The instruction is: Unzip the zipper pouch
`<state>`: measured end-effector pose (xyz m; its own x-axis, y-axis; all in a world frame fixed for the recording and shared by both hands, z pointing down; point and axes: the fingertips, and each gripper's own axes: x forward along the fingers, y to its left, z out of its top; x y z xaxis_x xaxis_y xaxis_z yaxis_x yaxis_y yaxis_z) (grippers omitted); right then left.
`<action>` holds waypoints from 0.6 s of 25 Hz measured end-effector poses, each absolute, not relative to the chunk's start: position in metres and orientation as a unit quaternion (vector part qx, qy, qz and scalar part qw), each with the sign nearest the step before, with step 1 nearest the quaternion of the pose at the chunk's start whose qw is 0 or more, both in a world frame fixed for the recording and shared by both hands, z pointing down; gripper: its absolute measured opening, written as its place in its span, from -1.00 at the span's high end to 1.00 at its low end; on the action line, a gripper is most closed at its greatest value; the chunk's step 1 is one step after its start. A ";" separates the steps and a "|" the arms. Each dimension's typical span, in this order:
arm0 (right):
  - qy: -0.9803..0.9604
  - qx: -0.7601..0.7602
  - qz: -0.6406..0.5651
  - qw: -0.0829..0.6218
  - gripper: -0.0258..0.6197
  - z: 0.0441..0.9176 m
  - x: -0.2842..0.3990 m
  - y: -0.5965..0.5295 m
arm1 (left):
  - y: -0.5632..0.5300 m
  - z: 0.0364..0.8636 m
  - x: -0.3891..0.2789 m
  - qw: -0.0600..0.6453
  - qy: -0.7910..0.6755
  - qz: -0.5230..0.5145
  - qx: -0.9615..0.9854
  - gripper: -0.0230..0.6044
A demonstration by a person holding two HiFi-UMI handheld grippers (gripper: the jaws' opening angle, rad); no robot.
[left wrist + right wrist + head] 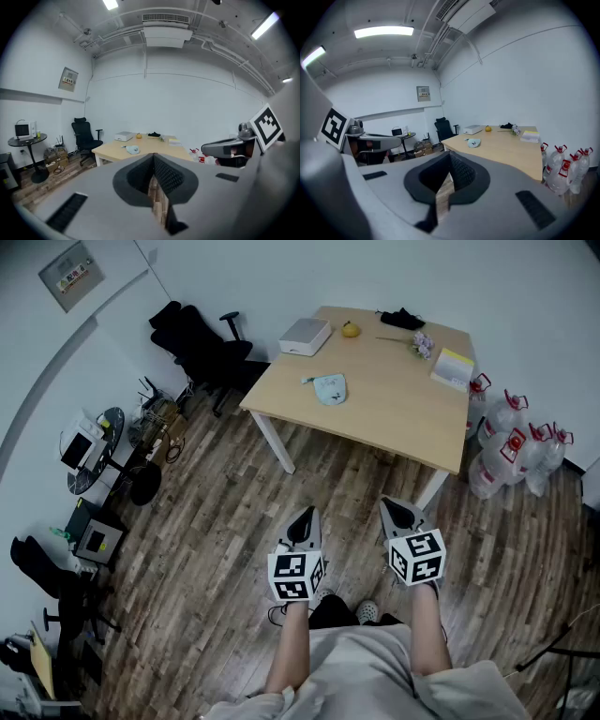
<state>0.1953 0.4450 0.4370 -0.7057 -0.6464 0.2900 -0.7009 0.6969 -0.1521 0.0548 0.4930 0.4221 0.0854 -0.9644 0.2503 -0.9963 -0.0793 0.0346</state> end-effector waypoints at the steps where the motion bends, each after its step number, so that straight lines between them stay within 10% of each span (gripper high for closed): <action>1: -0.915 0.367 0.125 0.107 0.93 0.437 0.195 0.444 | 0.491 0.423 0.056 0.098 -0.671 0.082 0.731 0.86; 15: -0.919 0.363 0.120 0.092 0.90 0.429 0.192 0.445 | 0.492 0.424 0.055 0.096 -0.662 0.070 0.740 0.85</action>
